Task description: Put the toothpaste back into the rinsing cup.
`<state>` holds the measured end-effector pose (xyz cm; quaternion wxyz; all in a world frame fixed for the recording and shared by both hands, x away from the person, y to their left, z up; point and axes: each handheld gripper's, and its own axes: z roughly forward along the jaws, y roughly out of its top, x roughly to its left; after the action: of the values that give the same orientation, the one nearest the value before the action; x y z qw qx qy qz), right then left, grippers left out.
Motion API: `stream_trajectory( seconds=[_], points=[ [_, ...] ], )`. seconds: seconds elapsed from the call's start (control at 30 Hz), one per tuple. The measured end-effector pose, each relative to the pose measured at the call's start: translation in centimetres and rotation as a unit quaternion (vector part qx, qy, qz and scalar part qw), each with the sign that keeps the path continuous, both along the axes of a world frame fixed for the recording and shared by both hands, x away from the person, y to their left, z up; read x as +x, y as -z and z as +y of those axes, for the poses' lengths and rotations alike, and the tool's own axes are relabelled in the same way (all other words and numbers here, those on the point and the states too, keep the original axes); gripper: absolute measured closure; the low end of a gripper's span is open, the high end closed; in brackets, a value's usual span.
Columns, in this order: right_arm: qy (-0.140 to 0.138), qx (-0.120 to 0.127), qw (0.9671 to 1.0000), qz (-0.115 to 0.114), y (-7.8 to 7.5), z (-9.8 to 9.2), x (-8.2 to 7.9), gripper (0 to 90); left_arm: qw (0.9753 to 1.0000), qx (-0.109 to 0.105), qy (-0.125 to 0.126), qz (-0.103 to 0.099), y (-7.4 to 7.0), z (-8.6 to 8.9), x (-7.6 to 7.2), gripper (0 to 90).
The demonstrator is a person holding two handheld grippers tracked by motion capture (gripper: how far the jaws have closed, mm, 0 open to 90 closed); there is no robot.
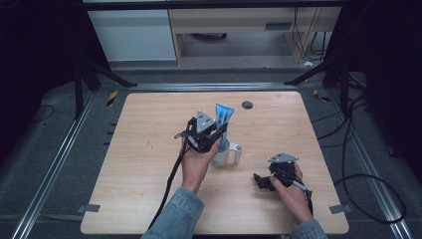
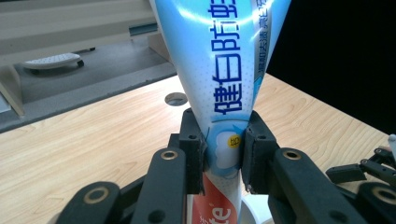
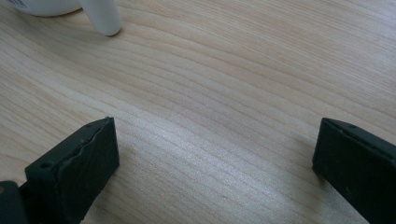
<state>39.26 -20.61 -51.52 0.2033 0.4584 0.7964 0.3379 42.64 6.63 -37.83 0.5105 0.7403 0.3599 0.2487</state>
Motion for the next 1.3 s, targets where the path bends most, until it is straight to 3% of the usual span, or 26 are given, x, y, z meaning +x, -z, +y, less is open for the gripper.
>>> stream_trajectory(
  seconds=[1.3],
  points=[
    [0.000,0.000,1.0000,0.000,0.0,0.0,0.0,0.6,0.9989,0.032,-0.001,0.033,3.1,0.3,0.5,72.6]
  ],
)
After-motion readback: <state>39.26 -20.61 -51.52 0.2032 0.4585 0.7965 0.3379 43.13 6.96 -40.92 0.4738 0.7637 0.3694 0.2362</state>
